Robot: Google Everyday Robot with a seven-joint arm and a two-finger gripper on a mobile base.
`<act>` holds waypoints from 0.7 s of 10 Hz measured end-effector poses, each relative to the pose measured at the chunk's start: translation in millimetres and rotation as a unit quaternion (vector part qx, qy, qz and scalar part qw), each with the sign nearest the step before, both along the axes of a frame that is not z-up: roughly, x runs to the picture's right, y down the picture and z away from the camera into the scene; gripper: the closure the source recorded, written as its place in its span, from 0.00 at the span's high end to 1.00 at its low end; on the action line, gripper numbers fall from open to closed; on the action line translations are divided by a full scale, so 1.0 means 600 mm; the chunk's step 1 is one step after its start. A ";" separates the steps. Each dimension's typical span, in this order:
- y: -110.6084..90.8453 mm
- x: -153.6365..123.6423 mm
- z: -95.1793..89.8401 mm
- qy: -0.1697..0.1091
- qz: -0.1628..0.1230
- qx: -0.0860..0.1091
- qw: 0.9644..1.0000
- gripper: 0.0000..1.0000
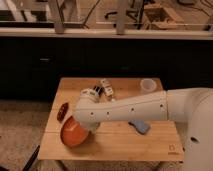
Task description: Pick up the ceramic bowl
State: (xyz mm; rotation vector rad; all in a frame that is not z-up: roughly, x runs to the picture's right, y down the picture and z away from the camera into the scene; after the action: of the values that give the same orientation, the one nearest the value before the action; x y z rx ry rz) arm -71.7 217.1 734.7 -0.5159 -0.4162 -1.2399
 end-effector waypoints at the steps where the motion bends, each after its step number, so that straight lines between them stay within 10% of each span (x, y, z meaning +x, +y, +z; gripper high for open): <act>1: 0.000 0.000 -0.002 0.000 -0.001 0.000 1.000 0.00; 7: -0.001 0.008 -0.010 0.002 -0.010 0.003 1.000 0.00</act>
State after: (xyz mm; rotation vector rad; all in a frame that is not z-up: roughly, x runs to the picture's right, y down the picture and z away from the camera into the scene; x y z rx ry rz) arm -66.7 216.6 728.9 -0.5184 -0.4047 -1.2578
